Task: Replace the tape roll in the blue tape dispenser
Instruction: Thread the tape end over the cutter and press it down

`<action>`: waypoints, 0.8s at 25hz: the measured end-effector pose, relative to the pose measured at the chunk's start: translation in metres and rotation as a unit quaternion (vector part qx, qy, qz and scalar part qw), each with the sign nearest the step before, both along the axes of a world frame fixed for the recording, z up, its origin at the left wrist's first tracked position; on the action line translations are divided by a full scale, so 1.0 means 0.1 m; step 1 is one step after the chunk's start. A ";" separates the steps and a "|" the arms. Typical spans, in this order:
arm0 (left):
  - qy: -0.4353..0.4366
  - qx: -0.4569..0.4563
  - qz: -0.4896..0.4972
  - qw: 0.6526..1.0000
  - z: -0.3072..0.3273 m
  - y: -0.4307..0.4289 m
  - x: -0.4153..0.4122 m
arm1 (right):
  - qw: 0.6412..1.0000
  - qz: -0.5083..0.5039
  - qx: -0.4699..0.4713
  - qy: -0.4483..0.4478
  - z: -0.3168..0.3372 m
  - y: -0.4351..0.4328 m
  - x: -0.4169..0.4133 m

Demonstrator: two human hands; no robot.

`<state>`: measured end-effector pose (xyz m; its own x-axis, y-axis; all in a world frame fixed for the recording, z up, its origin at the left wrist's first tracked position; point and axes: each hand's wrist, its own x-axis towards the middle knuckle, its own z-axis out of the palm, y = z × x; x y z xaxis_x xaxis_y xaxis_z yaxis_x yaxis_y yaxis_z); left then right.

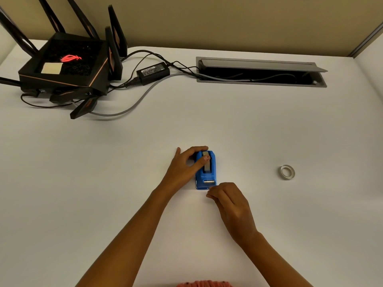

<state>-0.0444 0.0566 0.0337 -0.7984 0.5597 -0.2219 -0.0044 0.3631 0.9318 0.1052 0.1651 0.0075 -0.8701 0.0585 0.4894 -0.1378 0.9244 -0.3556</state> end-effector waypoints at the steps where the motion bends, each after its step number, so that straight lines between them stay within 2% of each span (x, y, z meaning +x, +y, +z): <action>1: -0.002 0.000 0.004 1.000 0.00 0.01 0.00 | 1.000 0.000 0.000 0.000 0.00 0.00 0.00; 8: 0.001 0.001 0.045 0.999 0.01 0.07 0.00 | 1.000 0.001 0.000 0.006 0.01 0.01 -0.04; 20: 0.010 -0.004 0.036 0.999 0.00 0.05 0.01 | 1.000 0.013 0.009 -0.009 0.00 0.04 -0.03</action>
<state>-0.0436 0.0616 0.0338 -0.8406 0.4992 -0.2101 -0.0123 0.3701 0.9289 0.1023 0.1690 0.0072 -0.8799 0.0275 0.4744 -0.1556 0.9266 -0.3423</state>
